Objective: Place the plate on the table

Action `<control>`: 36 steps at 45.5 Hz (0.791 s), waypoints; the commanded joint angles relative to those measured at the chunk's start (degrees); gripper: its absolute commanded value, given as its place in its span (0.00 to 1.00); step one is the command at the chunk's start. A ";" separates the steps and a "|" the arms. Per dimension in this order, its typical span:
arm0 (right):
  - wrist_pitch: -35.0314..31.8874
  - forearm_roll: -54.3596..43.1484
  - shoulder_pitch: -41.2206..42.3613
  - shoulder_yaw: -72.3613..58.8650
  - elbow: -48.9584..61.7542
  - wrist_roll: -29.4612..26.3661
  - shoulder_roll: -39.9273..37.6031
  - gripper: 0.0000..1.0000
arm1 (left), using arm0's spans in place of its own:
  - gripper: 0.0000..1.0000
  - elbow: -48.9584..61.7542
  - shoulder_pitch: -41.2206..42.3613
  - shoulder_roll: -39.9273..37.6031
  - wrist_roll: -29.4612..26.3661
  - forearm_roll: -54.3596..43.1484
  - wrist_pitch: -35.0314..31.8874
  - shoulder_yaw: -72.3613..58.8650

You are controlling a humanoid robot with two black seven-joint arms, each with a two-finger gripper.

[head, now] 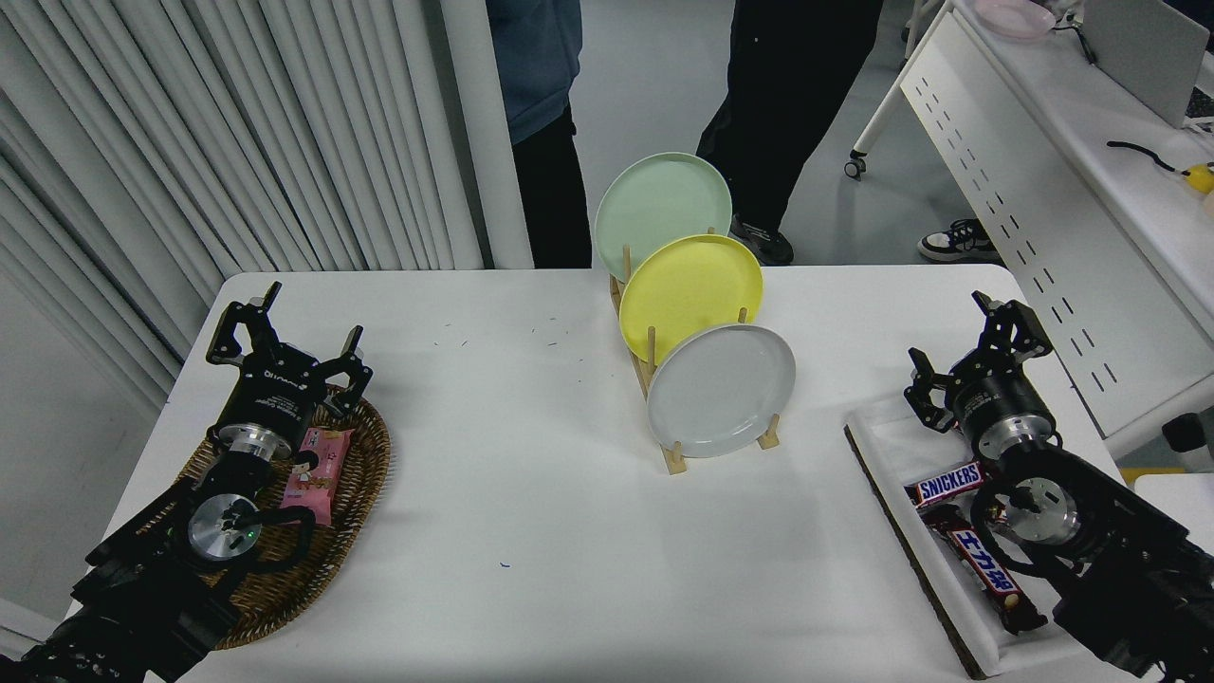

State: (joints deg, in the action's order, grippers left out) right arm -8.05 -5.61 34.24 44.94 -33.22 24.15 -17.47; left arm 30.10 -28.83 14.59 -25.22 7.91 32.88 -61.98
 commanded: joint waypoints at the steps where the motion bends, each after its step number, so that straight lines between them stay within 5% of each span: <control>1: -0.04 -0.01 0.30 0.06 0.00 0.02 0.07 1.00 | 1.00 -0.04 0.00 0.00 0.09 0.00 0.08 -0.07; 36: 0.14 -0.01 3.54 -1.87 3.42 -0.16 0.07 1.00 | 1.00 -0.04 0.00 0.00 0.00 0.00 0.08 -0.07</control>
State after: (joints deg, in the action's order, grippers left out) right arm -7.94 -5.64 35.03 44.30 -31.69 24.17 -16.98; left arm 30.09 -28.83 14.59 -25.22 7.91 32.95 -62.02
